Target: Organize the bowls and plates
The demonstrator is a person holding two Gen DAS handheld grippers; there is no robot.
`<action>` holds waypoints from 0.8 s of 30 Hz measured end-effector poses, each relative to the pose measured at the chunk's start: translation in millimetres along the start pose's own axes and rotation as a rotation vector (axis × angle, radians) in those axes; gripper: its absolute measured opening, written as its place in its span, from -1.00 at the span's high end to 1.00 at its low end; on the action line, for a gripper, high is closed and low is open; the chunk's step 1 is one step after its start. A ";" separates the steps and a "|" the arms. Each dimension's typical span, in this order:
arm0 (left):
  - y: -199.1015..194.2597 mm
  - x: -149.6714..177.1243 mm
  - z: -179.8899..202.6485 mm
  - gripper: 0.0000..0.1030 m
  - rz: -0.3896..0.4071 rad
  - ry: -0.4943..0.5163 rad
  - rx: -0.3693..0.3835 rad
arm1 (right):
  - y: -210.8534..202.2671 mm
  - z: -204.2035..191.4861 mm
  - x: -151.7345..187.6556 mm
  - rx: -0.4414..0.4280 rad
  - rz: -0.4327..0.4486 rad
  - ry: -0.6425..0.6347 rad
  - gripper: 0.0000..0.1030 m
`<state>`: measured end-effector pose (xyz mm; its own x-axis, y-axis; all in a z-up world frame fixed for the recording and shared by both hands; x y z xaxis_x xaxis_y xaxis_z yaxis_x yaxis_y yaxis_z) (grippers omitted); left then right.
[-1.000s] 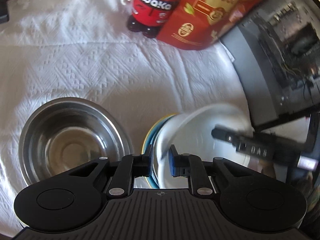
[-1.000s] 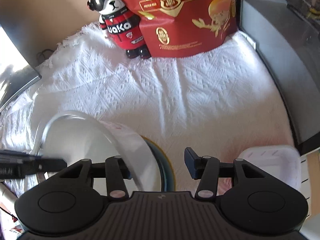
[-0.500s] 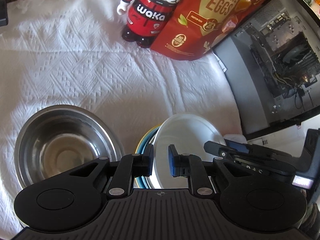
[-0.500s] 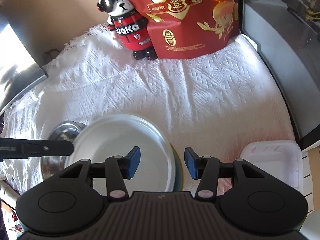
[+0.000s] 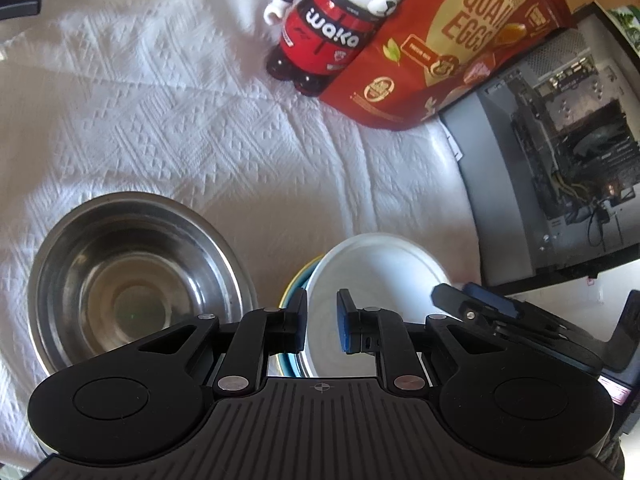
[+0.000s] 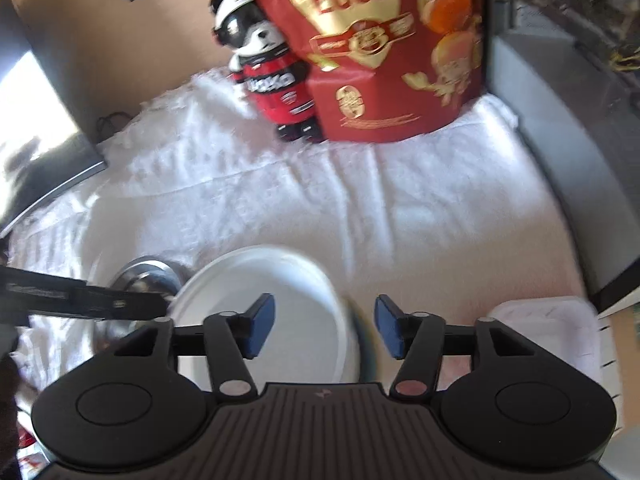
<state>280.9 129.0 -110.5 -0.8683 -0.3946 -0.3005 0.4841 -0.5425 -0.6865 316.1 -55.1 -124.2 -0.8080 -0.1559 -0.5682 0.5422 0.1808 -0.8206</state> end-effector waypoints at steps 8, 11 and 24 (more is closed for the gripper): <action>-12.7 0.4 3.6 0.68 0.034 0.015 0.013 | -3.7 13.8 -2.5 0.081 0.029 -0.024 -0.36; -33.3 -3.6 6.5 0.68 0.091 0.052 0.001 | -23.0 2.3 -14.4 0.068 0.101 -0.081 -0.37; -133.8 48.0 -132.5 0.65 0.376 -0.297 -0.178 | 13.6 -150.1 -71.9 -0.184 -0.122 -0.434 -0.56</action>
Point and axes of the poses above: each gripper's, at about its wrist camera, not at the fingertips, and y roughly the way its jaws point, z to its right, x to its underside, the point moved 8 cm from there along y, roughly the way its jaws point, and after that the axes turned 12 degrees about x, right-handed, at the moved point
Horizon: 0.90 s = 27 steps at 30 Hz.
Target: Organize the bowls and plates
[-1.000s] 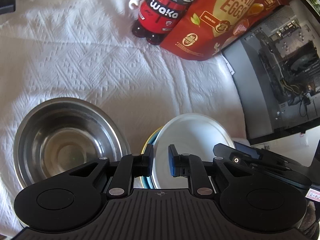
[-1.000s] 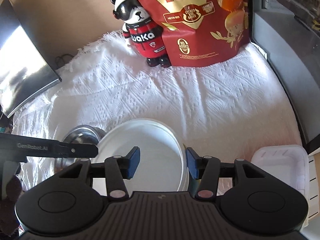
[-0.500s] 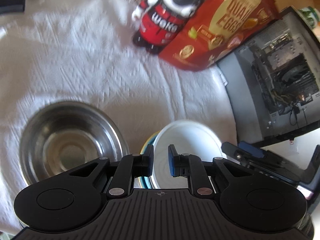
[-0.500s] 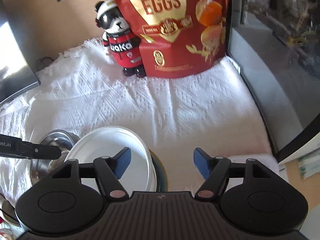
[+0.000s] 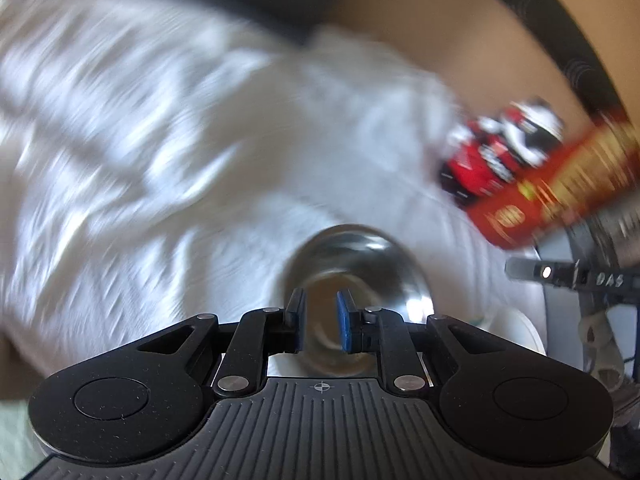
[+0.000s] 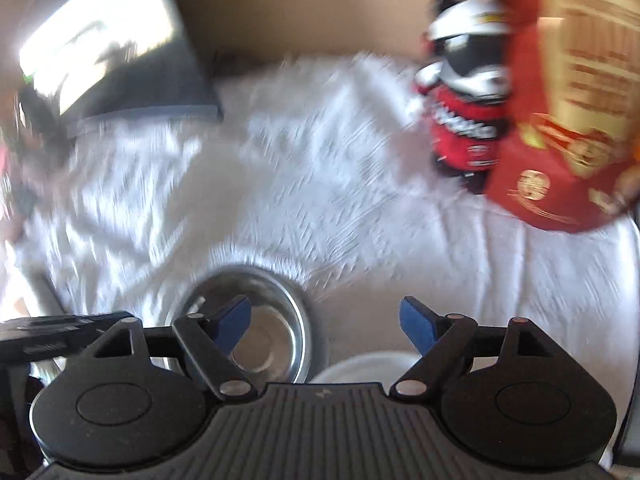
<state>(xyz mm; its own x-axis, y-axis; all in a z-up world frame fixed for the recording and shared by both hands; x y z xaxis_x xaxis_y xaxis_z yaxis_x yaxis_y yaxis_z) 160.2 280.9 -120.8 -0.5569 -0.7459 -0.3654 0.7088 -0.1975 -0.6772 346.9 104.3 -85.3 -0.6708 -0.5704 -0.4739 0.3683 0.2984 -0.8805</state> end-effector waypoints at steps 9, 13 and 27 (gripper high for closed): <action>27.2 19.4 -31.7 0.63 -0.032 -0.141 -0.042 | 82.2 -52.0 5.5 0.010 -0.257 -0.182 -0.35; 32.6 25.8 -33.6 0.38 -0.003 -0.119 -0.123 | 99.5 -55.1 11.1 0.030 -0.295 -0.237 -0.35; 41.4 32.4 -39.6 0.37 0.030 -0.248 0.011 | 142.7 -69.3 29.8 0.061 -0.433 -0.325 -0.35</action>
Point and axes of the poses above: each gripper's, at about its wrist camera, not at the fingertips, and y roughly the way its jaws point, z to its right, x to its underside, the point moved 8 cm from there along y, roughly the way its jaws point, and after that the axes turned 12 degrees about x, right-handed, at the moved point
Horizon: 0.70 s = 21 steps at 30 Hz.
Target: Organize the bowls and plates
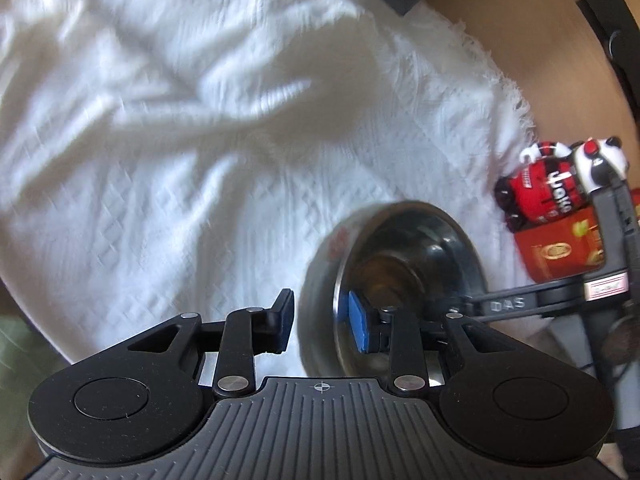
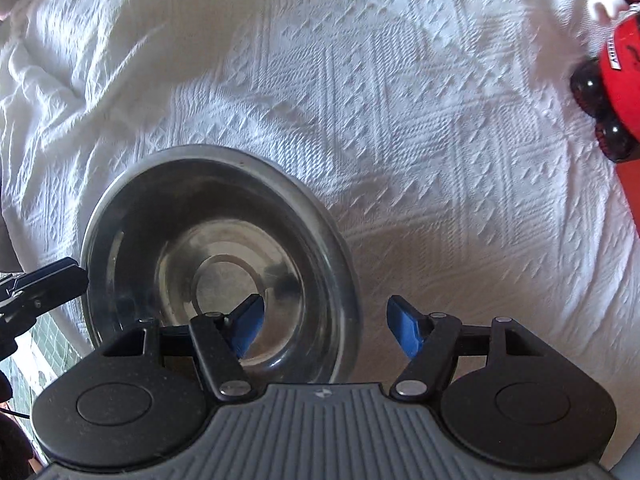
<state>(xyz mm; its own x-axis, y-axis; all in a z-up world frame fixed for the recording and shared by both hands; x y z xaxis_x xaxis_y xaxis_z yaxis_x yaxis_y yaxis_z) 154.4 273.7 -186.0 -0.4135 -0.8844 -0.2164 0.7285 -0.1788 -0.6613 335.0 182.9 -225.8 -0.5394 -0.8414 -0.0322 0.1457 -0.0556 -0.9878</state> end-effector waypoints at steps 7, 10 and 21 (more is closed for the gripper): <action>9.8 9.7 -4.4 0.56 -0.012 -0.044 0.017 | 7.8 -14.3 1.5 -0.015 -0.017 -0.030 -0.35; 11.2 11.1 2.0 0.56 -0.013 -0.006 -0.019 | 9.3 -19.0 3.4 -0.032 -0.026 -0.025 -0.35; -4.2 5.3 6.4 0.44 0.022 0.044 -0.079 | 10.8 -18.8 5.2 -0.036 -0.018 -0.017 -0.35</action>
Point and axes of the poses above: each gripper's, at about its wrist camera, not at the fingertips, and y roughly the way its jaws point, z to its right, x to its underside, the point moved 8 cm from there along y, roughly the way its jaws point, and after that the axes turned 12 degrees about x, right-handed, at the moved point
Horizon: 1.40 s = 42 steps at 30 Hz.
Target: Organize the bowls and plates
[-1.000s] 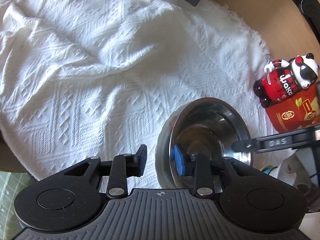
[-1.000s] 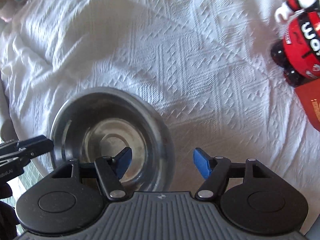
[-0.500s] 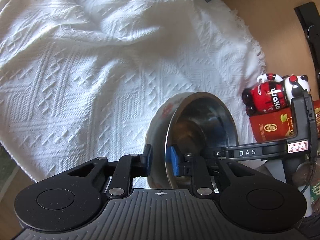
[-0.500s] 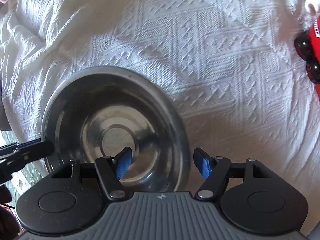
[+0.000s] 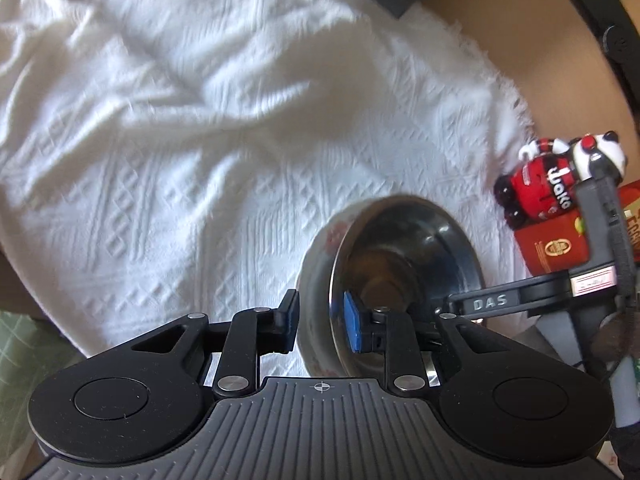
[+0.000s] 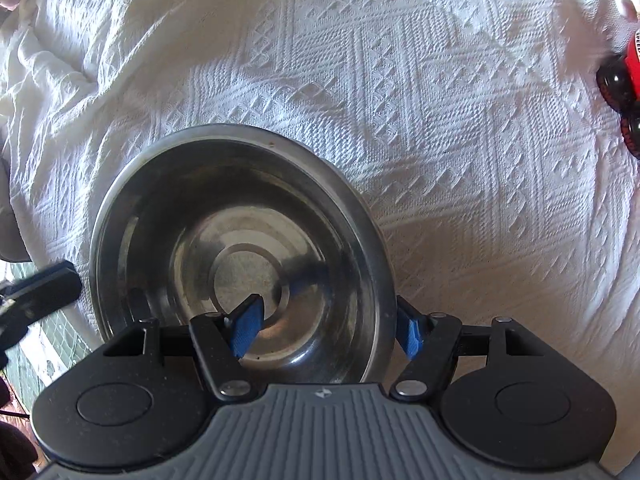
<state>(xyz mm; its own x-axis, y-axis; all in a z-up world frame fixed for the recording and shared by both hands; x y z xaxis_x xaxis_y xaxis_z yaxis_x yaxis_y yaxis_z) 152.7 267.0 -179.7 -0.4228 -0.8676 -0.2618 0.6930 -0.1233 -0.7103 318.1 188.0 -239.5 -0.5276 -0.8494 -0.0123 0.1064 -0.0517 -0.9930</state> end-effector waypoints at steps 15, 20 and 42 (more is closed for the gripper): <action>49.3 14.5 -10.9 0.13 -0.082 -0.024 -0.002 | -0.4 4.4 1.1 -0.005 -0.009 0.019 -0.38; 55.0 8.3 -12.7 0.13 -0.113 -0.076 0.036 | 1.9 2.4 -1.7 0.001 -0.019 0.041 -0.44; -16.5 -50.9 -9.5 0.32 0.004 0.159 -0.004 | -45.0 -12.1 -15.9 0.029 0.170 0.180 -0.46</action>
<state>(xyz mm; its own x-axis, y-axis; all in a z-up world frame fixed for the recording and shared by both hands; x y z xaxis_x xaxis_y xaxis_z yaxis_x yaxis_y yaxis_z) 157.3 317.8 -160.9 -0.5071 -0.7811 -0.3644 0.6929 -0.1180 -0.7114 311.5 210.2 -196.0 -0.6412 -0.7402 -0.2026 0.2293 0.0671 -0.9710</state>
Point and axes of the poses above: each gripper's, at about its wrist camera, not at the fingertips, and y roughly the way its jaws point, z to its right, x to its underside, the point moved 8 cm from there along y, roughly the way its jaws point, and after that the axes turned 12 degrees about x, right-handed, at the moved point
